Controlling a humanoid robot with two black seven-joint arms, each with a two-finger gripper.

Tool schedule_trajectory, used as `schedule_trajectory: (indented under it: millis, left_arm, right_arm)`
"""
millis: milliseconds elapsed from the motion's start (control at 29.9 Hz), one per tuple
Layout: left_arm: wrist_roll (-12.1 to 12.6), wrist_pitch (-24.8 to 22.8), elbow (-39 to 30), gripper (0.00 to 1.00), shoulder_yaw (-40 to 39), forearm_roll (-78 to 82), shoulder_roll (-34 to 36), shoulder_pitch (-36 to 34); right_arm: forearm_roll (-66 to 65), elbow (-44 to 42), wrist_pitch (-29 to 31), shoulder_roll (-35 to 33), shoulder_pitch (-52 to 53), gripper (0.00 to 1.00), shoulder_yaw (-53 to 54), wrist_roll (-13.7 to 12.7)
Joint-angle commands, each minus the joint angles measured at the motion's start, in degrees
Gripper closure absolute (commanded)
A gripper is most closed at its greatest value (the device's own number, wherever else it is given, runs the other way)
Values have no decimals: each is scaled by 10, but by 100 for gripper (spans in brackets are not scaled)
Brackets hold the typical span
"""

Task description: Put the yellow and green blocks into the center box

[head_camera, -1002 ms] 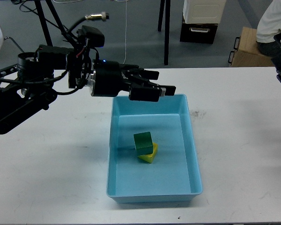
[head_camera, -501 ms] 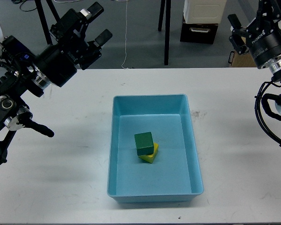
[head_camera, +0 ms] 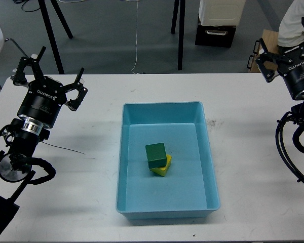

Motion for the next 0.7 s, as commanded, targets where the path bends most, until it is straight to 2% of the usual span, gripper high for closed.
schedule_trajectory:
  millis: [0, 200, 668]
  left_arm:
    - [-22, 2, -9, 0, -20, -37, -31, 40]
    - [-26, 2, -40, 0, -34, -42, -78, 98]
    - [-22, -2, -63, 0, -27, -42, -107, 142]
  right_arm:
    - [9, 40, 0, 34, -88, 1, 64, -5]
    - [10, 62, 0, 102, -155, 1, 114, -11]
    - [46, 64, 10, 147, -188, 1, 114, -12]
